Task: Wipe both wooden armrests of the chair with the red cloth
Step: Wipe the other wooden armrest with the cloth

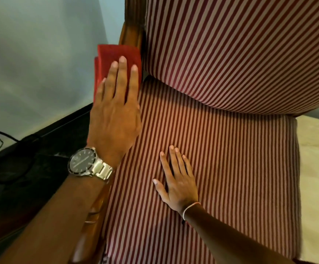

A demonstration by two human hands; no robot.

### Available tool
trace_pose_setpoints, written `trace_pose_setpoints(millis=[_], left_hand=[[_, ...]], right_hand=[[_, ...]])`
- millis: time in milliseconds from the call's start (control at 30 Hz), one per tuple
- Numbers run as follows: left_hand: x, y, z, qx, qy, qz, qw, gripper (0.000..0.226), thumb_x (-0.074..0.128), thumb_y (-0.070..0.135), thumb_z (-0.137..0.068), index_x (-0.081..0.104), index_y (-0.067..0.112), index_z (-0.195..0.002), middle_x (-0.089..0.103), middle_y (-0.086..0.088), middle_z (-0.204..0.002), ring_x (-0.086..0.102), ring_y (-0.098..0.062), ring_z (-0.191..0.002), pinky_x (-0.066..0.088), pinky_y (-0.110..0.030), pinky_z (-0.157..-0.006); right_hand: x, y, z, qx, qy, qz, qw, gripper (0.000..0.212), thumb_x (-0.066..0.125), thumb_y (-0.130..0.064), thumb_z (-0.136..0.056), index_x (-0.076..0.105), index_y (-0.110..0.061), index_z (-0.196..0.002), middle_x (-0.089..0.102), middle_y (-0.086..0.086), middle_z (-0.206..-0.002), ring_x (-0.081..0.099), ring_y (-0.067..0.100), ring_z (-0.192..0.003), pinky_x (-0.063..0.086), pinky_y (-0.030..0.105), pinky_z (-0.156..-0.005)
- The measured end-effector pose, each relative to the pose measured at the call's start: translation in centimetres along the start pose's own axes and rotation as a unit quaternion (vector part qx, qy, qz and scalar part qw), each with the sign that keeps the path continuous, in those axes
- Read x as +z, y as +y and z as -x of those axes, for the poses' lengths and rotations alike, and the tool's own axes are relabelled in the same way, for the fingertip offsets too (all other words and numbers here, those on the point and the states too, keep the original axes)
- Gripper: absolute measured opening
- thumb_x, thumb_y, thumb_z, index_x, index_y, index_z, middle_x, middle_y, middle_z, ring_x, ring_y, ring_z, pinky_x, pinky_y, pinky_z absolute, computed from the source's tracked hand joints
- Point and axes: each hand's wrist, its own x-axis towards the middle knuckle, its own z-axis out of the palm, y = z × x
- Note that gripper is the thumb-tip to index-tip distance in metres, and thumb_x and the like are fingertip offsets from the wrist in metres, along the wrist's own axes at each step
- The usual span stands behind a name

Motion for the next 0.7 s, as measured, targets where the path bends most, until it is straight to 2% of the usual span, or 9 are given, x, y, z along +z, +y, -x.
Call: trace_pose_setpoints(millis=[133,267,367,500,567,700], left_hand=[[0.9,-0.8,7.2,0.007,-0.004,-0.008,1.0,0.073,0.044,0.024,-0.102,0.003,0.013,-0.161,0.002,-0.015,-0.171,0.005,-0.03,-0.158,0.016,-0.051,-0.126],[1.5,-2.4,16.1,0.041,-0.047,-0.023,0.998,0.071,0.034,0.033,-0.098,0.009,0.009,-0.16,0.006,-0.017,-0.169,0.018,-0.038,-0.154,0.017,-0.052,-0.122],[1.1,-1.9,11.5,0.024,-0.041,-0.03,0.998,0.069,0.034,0.034,-0.1,0.011,0.008,-0.16,0.01,-0.019,-0.168,0.017,-0.038,-0.154,0.022,-0.055,-0.122],[-0.1,-0.1,1.4,-0.006,-0.032,-0.008,0.999,0.071,0.036,0.034,-0.104,0.0,0.012,-0.161,-0.003,-0.016,-0.17,0.002,-0.032,-0.158,0.017,-0.052,-0.127],[0.3,-0.5,1.7,-0.002,-0.016,-0.01,1.0,0.071,0.036,0.034,-0.104,0.001,0.013,-0.161,-0.002,-0.015,-0.171,0.002,-0.03,-0.158,0.016,-0.05,-0.127],[1.2,-1.6,10.3,0.011,-0.019,-0.009,1.0,0.069,0.044,0.029,-0.102,0.011,0.013,-0.161,0.007,-0.014,-0.17,0.009,-0.03,-0.157,0.019,-0.05,-0.123]], right_hand=[[-0.1,0.2,0.1,0.001,-0.006,0.004,1.0,0.074,0.033,-0.062,-0.102,0.028,-0.018,-0.161,0.019,0.016,-0.171,0.015,0.028,-0.16,0.018,0.05,-0.13],[0.1,0.0,0.1,0.003,-0.004,-0.013,1.0,0.075,0.035,-0.062,-0.102,0.025,-0.019,-0.162,0.019,0.016,-0.171,0.013,0.028,-0.161,0.017,0.05,-0.13],[0.3,0.1,0.1,0.003,-0.002,-0.012,1.0,0.075,0.033,-0.062,-0.102,0.022,-0.02,-0.163,0.018,0.015,-0.171,0.012,0.028,-0.161,0.016,0.049,-0.13],[0.4,0.4,0.0,-0.004,0.003,-0.013,1.0,0.075,0.033,-0.062,-0.102,0.021,-0.02,-0.163,0.017,0.014,-0.172,0.011,0.027,-0.161,0.015,0.05,-0.13],[0.4,0.3,0.1,-0.007,0.006,-0.02,1.0,0.076,0.034,-0.062,-0.102,0.02,-0.02,-0.163,0.017,0.014,-0.172,0.01,0.027,-0.161,0.014,0.049,-0.131],[0.2,0.3,0.1,-0.003,-0.004,-0.03,1.0,0.076,0.033,-0.063,-0.102,0.02,-0.021,-0.163,0.016,0.014,-0.172,0.01,0.026,-0.161,0.017,0.05,-0.13]])
